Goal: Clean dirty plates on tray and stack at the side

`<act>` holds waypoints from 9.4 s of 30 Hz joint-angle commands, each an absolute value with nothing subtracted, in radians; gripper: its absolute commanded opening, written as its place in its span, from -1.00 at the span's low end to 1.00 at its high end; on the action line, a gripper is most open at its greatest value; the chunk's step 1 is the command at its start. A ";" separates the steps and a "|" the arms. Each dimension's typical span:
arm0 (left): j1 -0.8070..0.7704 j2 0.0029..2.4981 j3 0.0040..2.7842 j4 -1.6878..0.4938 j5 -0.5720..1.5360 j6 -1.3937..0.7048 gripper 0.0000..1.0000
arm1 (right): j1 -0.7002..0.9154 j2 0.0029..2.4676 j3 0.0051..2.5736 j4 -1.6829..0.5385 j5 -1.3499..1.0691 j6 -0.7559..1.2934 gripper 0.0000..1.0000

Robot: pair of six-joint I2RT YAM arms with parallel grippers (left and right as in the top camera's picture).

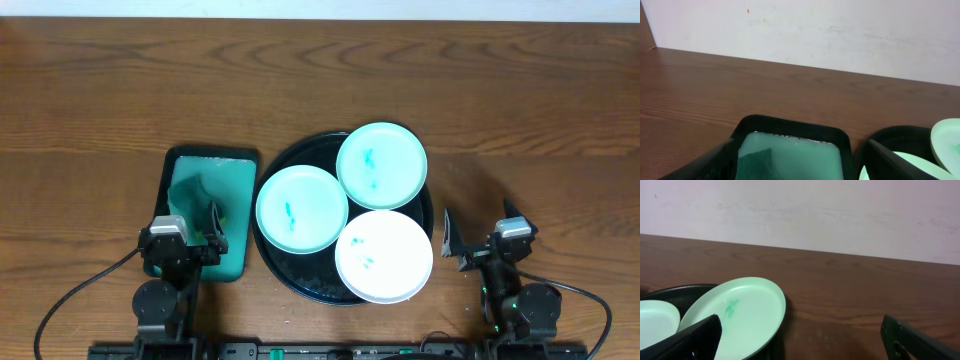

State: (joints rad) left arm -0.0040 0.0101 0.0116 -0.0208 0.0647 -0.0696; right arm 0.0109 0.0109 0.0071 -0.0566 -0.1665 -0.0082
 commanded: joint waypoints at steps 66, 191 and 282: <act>-0.008 1.202 1.149 -0.983 0.236 -0.178 0.61 | 0.020 0.007 0.006 -0.061 -0.162 -0.013 0.98; -0.008 1.384 1.158 -1.061 0.240 -0.178 0.61 | 0.647 1.835 1.281 -0.775 -0.053 0.744 0.35; 0.071 1.825 1.036 -0.706 0.008 -0.430 -0.17 | 0.720 1.966 1.096 -0.520 -0.043 0.813 -0.98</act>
State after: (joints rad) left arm 0.0647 1.7782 1.0485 -0.7223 0.0261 -0.4137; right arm 0.7097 1.8839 1.1175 -0.5293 -0.0292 0.8291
